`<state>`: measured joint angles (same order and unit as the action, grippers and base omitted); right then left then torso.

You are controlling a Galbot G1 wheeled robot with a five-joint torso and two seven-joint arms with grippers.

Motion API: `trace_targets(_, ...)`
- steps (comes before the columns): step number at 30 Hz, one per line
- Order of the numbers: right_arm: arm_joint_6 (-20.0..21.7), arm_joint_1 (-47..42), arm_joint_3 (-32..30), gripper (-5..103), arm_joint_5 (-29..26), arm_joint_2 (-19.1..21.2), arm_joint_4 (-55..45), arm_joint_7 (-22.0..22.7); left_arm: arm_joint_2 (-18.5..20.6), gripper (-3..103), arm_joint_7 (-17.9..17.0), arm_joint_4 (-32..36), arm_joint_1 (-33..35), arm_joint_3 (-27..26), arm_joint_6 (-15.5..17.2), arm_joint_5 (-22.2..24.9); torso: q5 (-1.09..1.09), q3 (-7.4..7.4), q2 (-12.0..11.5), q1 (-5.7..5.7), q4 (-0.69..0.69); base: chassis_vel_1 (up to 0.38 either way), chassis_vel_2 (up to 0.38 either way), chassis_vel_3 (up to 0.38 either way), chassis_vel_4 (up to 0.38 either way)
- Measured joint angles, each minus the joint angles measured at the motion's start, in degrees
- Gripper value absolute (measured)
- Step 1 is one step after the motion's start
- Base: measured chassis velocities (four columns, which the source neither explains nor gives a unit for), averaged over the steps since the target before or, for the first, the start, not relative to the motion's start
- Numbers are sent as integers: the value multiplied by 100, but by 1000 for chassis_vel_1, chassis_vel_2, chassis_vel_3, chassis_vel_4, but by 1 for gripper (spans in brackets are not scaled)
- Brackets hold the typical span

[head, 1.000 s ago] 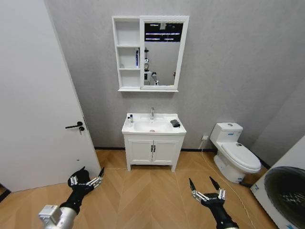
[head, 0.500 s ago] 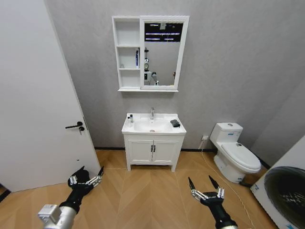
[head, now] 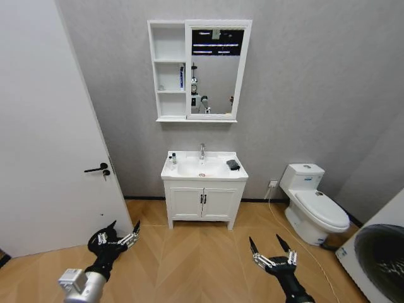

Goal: Move facial cleanser and shampoo from washbasin to cabinet, then wipe washbasin with towel.

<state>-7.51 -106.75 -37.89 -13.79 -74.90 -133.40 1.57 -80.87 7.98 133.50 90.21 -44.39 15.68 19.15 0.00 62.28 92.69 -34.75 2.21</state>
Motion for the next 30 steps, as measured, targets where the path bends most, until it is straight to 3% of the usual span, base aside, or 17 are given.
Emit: trace_targets(30,-121,-88,-106,100,25,-71,133,45,14,98,-26,-652,-268,561,-114,-319,1,1,-2,-4,-1,-275,274,280,-290)
